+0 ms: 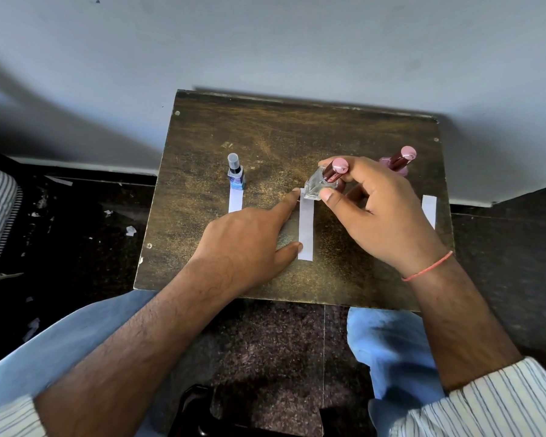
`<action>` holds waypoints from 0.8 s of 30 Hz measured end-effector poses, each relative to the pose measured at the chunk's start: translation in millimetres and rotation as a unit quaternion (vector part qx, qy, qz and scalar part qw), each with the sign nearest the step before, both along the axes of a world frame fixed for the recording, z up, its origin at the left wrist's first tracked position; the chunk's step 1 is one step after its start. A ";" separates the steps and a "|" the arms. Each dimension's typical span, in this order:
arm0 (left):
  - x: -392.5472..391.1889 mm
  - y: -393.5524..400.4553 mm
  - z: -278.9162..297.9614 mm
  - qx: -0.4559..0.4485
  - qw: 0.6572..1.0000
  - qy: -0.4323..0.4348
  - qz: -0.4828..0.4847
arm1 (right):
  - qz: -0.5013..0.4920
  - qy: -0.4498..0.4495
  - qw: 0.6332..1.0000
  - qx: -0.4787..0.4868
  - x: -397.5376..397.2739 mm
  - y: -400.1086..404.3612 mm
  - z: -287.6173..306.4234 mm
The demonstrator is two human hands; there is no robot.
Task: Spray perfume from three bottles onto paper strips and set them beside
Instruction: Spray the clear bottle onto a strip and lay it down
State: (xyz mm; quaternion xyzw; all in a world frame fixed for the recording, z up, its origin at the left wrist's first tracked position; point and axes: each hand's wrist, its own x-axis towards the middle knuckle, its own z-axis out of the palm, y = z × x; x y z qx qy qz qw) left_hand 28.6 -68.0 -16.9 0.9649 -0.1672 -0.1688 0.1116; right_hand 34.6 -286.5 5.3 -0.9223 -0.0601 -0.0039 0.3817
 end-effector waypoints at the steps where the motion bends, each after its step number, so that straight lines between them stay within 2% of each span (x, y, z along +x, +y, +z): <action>1: 0.1 0.0 0.2 0.001 1.000 0.000 0.001 | 0.002 0.000 1.000 -0.003 0.3 0.4 -0.2; 24: 0.3 -0.1 -1.8 0.008 1.000 0.003 0.002 | 0.027 0.022 0.999 -0.017 1.1 6.0 -3.8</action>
